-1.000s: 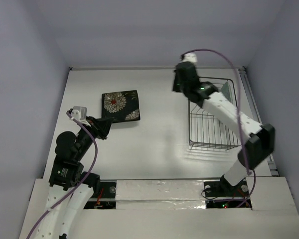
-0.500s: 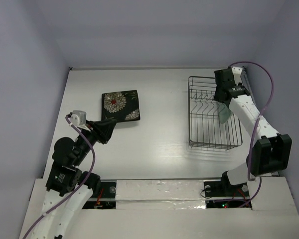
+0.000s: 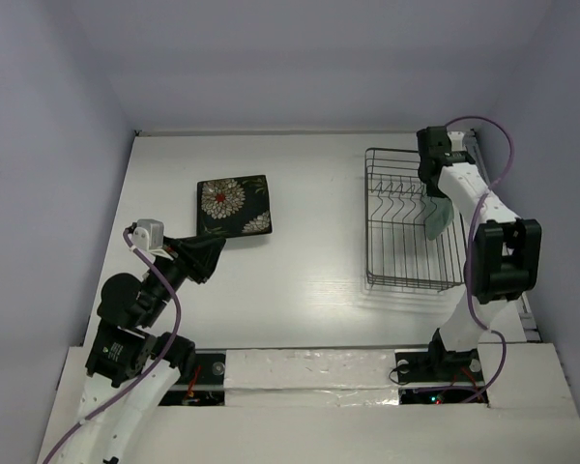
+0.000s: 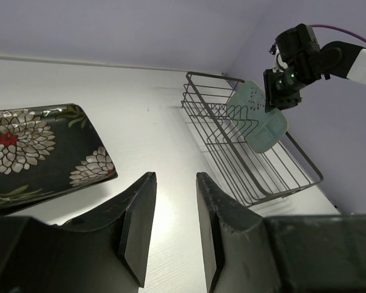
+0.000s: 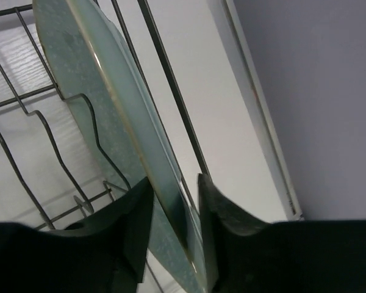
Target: Unload the plates from the dish rack
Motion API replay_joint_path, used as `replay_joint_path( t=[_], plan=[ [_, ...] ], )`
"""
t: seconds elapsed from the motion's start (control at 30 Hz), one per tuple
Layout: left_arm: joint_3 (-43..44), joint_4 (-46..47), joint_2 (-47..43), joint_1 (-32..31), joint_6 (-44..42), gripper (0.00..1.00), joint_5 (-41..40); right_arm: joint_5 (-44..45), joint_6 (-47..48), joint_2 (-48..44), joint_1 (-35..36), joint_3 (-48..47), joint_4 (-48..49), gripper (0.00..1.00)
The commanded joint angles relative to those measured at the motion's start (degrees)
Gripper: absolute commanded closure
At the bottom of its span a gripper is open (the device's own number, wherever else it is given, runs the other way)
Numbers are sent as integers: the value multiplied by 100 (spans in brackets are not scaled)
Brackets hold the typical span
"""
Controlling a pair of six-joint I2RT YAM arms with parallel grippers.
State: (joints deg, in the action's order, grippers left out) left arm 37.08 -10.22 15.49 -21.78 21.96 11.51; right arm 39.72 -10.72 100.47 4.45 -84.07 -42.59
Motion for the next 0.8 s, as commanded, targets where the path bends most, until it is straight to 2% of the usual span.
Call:
replay_joint_path(
  t=[0.0, 0.03, 0.2, 0.23, 0.27, 0.6, 0.77],
  plan=[
    [54, 160, -54, -37, 11, 70, -43, 377, 377, 43, 12, -408, -30, 63],
    [54, 169, -54, -37, 11, 70, -43, 395, 439, 43, 12, -417, -4, 71],
    [45, 178, -28, -37, 28, 70, -43, 475, 825, -202, 65, -364, 84, 90],
    [45, 178, -19, -37, 28, 70, -35, 440, 878, -272, 65, -373, 101, 98],
    [45, 178, -11, -37, 19, 70, -43, 422, 966, -299, 65, -373, 110, 100],
    [45, 169, 60, -37, 28, 70, -52, 808, 1344, -1028, 302, -785, 146, 100],
    [45, 169, 95, -37, 28, 70, -43, 800, 1178, -1441, 478, -1190, -74, 100]
  ],
)
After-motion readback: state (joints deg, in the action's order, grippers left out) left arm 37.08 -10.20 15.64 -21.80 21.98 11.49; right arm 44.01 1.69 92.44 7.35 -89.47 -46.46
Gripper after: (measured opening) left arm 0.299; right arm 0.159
